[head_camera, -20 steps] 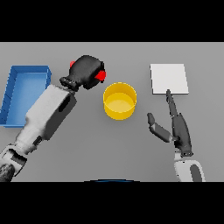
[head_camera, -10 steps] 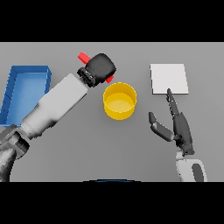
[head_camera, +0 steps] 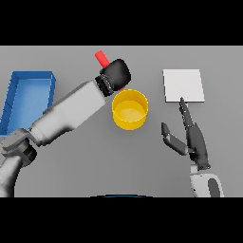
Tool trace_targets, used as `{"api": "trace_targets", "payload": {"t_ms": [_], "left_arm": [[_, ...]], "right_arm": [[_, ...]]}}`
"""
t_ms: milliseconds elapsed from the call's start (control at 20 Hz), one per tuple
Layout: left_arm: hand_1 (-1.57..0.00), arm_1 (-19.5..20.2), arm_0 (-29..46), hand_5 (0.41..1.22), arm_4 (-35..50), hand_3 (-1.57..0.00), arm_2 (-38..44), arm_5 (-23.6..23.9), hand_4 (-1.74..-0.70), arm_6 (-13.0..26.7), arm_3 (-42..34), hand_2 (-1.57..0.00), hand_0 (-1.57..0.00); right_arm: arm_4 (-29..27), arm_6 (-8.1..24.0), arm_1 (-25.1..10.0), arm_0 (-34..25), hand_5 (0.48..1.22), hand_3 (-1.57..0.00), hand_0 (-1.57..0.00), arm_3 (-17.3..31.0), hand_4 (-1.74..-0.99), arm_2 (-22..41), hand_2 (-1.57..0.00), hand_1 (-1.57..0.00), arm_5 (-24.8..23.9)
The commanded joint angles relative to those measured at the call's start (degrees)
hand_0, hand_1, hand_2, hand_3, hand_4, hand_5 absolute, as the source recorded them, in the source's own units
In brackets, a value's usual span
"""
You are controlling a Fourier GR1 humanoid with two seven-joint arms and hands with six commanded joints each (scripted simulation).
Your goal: Pick up the red beaker and tilt it to pour out 1 green nut into yellow bowl. Pick up the yellow bowl and place it on the metallic measuring scale.
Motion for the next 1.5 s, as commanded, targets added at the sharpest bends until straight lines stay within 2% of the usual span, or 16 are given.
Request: {"api": "trace_targets", "payload": {"t_ms": [0, 200, 300, 500, 600, 750, 850, 1050, 1100, 1150, 1250, 1300, 1450], "left_arm": [[-1.57, -0.4, -0.1, 1.221, -0.8, -1.57, -0.9, 0.6, -1.74, 0.9, 0.2, -1.57, -1.57], [-1.57, -1.3, -2.0, 1.221, -4.0, -1.57, -5.4, 1.2, -1.74, 1.1, 0.5, -1.57, -1.57], [-1.57, -0.9, -3.4, 1.221, -5.1, -1.57, -7.5, 0.2, -1.73, -0.4, 0.8, -1.57, -1.57], [-1.57, -3.0, -7.2, 1.221, -8.0, -1.57, -12.7, -1.8, -1.73, -2.9, 3.1, -1.57, -1.57], [-1.57, -4.1, -7.9, 1.221, -9.0, -1.57, -14.7, -2.5, -1.73, -2.7, 4.4, -1.57, -1.57], [-1.57, -4.3, -10.7, 1.221, -8.8, -1.57, -15.5, -2.7, -1.73, -4.1, 5.9, -1.57, -1.57], [-1.57, -3.2, -12.9, 1.221, -7.0, -1.57, -13.7, 0.2, -1.73, -5.9, 6.6, -1.57, -1.57], [-1.57, -1.4, -18.9, 1.221, -3.6, -1.57, -9.6, 1.4, -1.73, -5.5, 11.3, -1.57, -1.57], [-1.57, -0.7, -20.0, 1.221, -2.0, -1.26, -7.6, 0.9, -1.73, -4.5, 12.4, -1.57, -1.57], [-1.57, 0.2, -21.8, 1.221, -0.8, -1.02, -6.2, 1.3, -1.73, -4.9, 13.7, -1.57, -1.57], [-1.57, 1.8, -23.4, 1.221, 3.2, -1.22, -2.0, 3.3, -1.73, -5.9, 17.5, -1.57, -1.57], [-1.57, 2.3, -24.3, 1.221, 6.1, -1.29, 1.0, 2.4, -1.73, -5.1, 19.5, -1.57, -1.57], [-1.57, 5.7, -26.3, 1.221, 13.9, -1.43, 9.4, 2.5, -1.73, -0.2, 24.7, -1.57, -1.57]], "right_arm": [[0.8, -0.8, 0.5, 0.8, 0.700, 0.00, 0.00, -0.3, -1.058, 0.6, 0.00, 0.00, -0.5], [3.0, 1.5, 0.8, -0.5, 0.678, 0.00, 0.00, -0.5, -1.076, 0.8, 0.00, 0.00, -2.4], [3.0, 0.4, 0.9, -0.3, 0.677, 0.00, 0.00, -0.6, -1.082, 1.0, 0.00, 0.00, -2.3], [2.7, 0.0, 0.4, -0.6, 0.671, 0.00, 0.00, 0.5, -1.061, 0.5, 0.00, 0.00, -2.1], [2.5, -0.4, 0.4, -0.3, 0.677, 0.00, 0.00, -0.1, -1.051, 0.6, 0.00, 0.00, -1.9], [3.2, -0.1, 0.5, -0.2, 0.685, 0.00, 0.00, 0.1, -1.035, 0.9, 0.00, 0.00, -2.3], [3.0, 0.6, 0.4, -1.0, 0.684, 0.00, 0.00, 0.0, -1.035, 0.5, 0.00, 0.00, -2.3], [4.6, -0.3, 0.4, -0.5, 0.682, 0.00, 0.00, 0.2, -1.023, 1.2, 0.00, 0.00, -3.1], [4.6, -0.7, 0.4, -0.4, 0.681, 0.00, 0.00, 0.3, -1.024, 1.3, 0.00, 0.00, -3.1], [4.6, 0.2, 0.8, -1.0, 0.680, 0.00, 0.00, 0.6, -1.028, 1.2, 0.00, 0.00, -3.4], [3.3, 1.6, 0.7, -1.7, 0.676, 0.00, 0.00, 0.1, -1.009, 0.8, 0.00, 0.00, -2.6], [3.7, -0.3, 0.5, -1.2, 0.683, 0.00, 0.00, 0.5, -1.001, 1.0, 0.00, 0.00, -2.7], [3.9, -0.9, 0.7, -1.6, 0.672, 0.00, 0.00, 1.1, -0.990, 0.8, 0.00, 0.00, -3.4]]}}
